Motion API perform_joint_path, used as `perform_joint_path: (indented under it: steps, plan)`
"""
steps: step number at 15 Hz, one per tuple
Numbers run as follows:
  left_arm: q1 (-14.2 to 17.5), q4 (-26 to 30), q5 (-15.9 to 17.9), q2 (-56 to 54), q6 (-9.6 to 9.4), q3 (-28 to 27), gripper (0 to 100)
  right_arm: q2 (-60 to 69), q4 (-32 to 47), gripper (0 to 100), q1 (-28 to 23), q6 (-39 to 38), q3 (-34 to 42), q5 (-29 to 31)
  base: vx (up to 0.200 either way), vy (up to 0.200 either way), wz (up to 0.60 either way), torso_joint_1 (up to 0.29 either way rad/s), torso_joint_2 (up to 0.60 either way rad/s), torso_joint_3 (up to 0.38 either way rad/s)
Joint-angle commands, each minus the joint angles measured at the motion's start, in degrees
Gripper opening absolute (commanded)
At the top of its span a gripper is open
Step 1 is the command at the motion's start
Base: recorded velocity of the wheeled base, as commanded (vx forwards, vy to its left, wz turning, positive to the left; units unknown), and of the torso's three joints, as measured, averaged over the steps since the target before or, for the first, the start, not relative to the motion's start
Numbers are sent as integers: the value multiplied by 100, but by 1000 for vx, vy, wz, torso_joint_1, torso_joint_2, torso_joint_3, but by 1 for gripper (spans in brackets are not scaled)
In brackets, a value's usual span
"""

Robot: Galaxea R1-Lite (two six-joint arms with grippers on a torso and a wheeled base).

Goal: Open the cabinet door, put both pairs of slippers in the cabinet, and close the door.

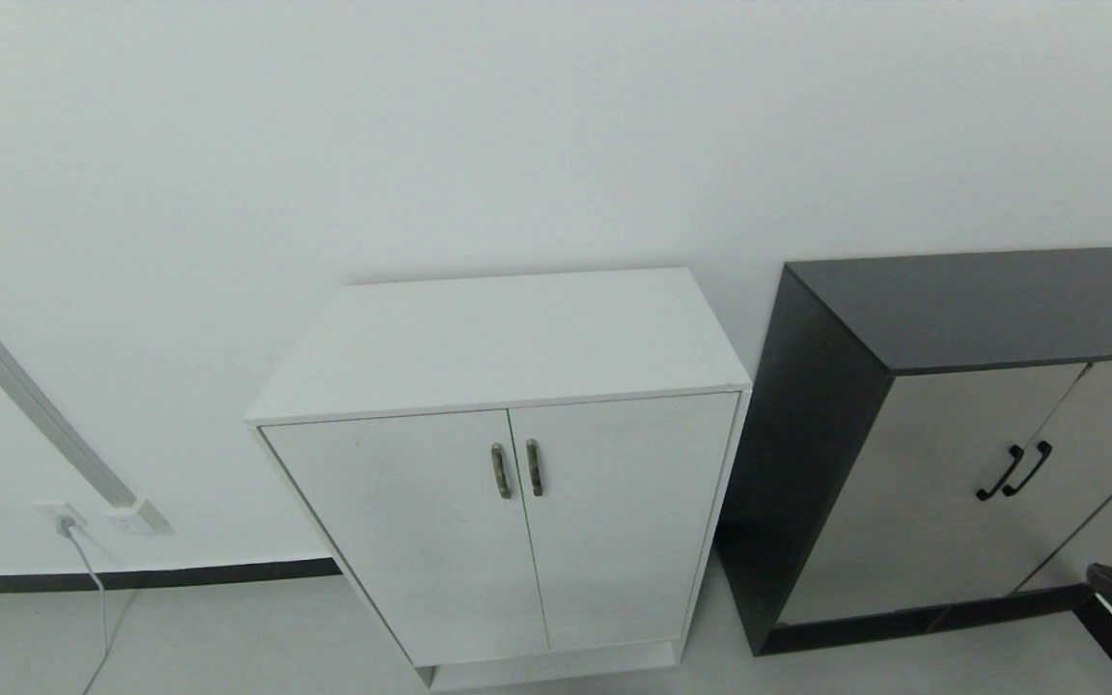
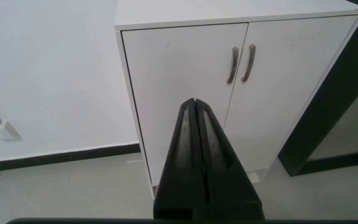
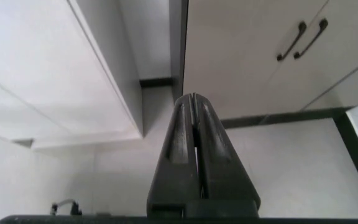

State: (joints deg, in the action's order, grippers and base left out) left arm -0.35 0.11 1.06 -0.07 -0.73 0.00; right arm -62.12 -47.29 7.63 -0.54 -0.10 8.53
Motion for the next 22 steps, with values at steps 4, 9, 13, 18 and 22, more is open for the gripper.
perform_joint_path:
  steps: [4, 9, 13, 18, 22]
  plan:
    - [0, -2, -1, 7, 3, 0, 0, 2231, 2013, 0, 10, 194, -52, -141, 0, 0, 0, 0, 0, 0]
    - [0, -2, -1, 7, -6, 0, 0, 4244, 4324, 0, 28, 247, -342, -757, 0, 0, 0, 0, 0, 0]
    - [0, -2, -1, 7, 3, 0, 0, 4718, 5045, 0, 81, 317, -412, -1161, 0, 0, 0, 0, 0, 0]
    - [0, -2, -1, 7, 3, 0, 0, 4868, 5019, 0, 116, 616, -254, -1407, 0, 0, 0, 0, 0, 0]
    - [0, -2, -1, 7, 3, 0, 0, 4745, 5028, 0, -42, 616, -280, -1029, 0, 0, 0, 0, 0, 0]
